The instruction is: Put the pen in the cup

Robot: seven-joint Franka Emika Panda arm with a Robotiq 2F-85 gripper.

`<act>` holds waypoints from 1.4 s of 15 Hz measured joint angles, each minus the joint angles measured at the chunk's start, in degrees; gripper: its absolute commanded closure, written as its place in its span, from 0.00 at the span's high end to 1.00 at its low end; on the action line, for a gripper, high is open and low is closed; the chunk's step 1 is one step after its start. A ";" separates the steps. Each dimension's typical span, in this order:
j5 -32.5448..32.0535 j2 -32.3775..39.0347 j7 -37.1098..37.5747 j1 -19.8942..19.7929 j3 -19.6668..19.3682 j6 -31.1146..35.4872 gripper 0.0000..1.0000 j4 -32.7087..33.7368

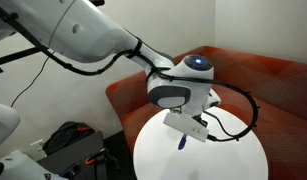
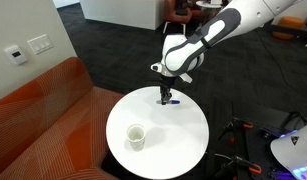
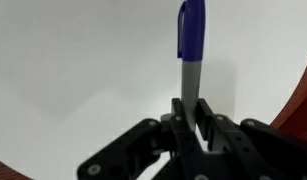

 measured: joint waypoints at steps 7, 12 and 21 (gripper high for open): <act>3.00 0.93 -8.23 0.13 0.37 0.84 0.05 1.50; 11.29 2.84 -26.02 -2.45 3.20 1.34 0.05 5.28; 22.52 5.77 -52.62 -3.92 5.77 -3.02 0.05 10.14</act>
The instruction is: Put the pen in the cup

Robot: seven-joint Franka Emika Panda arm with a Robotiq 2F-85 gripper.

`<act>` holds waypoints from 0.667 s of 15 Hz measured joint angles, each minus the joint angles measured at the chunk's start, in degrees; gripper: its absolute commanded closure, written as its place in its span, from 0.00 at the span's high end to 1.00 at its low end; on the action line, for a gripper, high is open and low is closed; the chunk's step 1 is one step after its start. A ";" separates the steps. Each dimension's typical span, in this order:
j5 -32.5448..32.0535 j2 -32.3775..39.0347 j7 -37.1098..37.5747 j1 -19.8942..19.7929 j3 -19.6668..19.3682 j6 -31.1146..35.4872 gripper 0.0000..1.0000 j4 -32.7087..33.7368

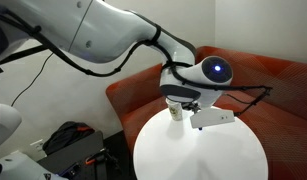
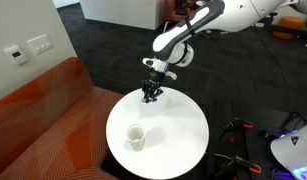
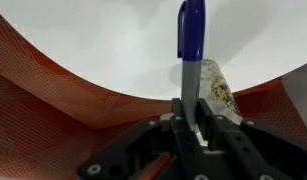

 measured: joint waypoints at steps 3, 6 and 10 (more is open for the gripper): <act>3.49 0.07 -6.10 0.30 0.00 -3.35 0.05 0.59; 7.11 0.06 -11.88 0.84 -0.19 -6.83 0.05 0.87; 11.20 -0.05 -18.28 2.28 -1.45 -11.06 0.05 1.16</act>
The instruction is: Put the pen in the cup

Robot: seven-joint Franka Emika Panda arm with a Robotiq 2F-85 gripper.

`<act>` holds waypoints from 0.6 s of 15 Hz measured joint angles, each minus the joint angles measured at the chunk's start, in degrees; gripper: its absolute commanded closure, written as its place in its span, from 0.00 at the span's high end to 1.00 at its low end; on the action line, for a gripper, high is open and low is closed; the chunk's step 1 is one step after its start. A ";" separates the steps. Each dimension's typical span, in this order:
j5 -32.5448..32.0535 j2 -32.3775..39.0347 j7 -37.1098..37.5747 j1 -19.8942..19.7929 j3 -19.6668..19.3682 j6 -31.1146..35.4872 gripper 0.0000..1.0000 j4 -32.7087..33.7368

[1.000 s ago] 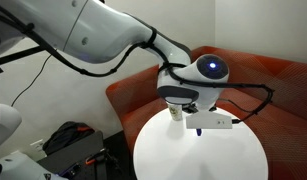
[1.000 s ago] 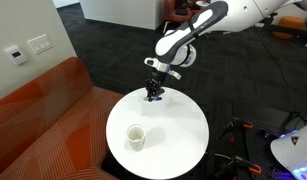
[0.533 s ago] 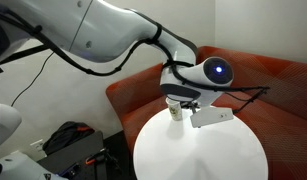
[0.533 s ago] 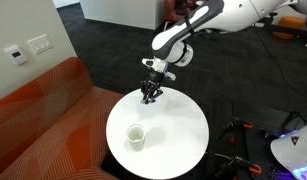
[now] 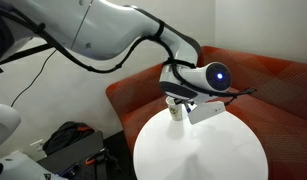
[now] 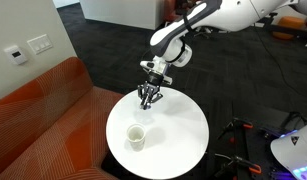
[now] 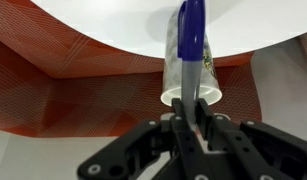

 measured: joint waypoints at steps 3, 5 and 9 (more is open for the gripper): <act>2.65 -0.28 -3.27 1.44 -1.59 -3.62 0.05 0.48; 4.16 -0.59 -4.64 2.42 -2.68 -6.19 0.05 0.89; 6.62 -1.36 -5.87 4.50 -4.78 -10.87 0.05 2.06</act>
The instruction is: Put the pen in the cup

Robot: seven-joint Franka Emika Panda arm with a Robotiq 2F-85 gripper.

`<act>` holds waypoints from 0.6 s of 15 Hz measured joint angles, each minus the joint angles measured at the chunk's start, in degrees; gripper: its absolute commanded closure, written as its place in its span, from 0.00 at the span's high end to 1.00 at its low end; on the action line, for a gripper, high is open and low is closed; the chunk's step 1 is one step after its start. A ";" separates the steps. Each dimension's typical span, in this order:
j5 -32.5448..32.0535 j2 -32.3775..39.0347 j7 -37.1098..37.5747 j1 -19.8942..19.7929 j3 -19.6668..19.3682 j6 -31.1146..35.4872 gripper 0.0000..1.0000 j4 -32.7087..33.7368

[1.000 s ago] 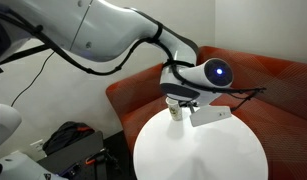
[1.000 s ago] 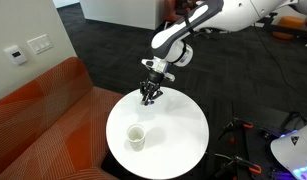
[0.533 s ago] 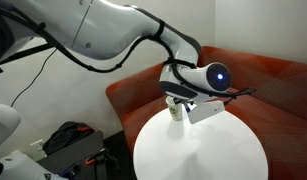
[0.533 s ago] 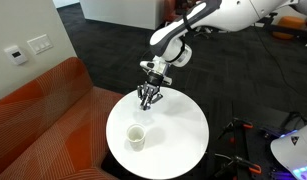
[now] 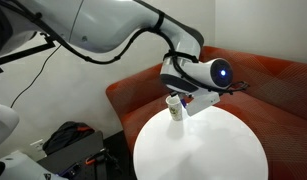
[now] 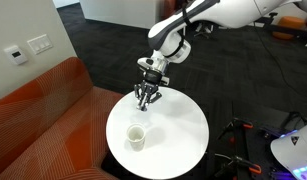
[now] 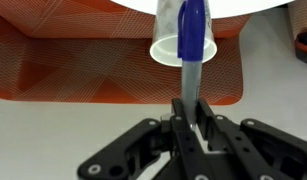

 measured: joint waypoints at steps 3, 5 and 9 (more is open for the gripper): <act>0.78 -0.46 0.00 1.66 -1.25 -3.17 0.05 1.27; 0.82 -0.50 0.00 2.68 -1.83 -5.03 0.05 2.27; 0.82 -0.44 0.00 4.45 -2.72 -8.73 0.05 4.15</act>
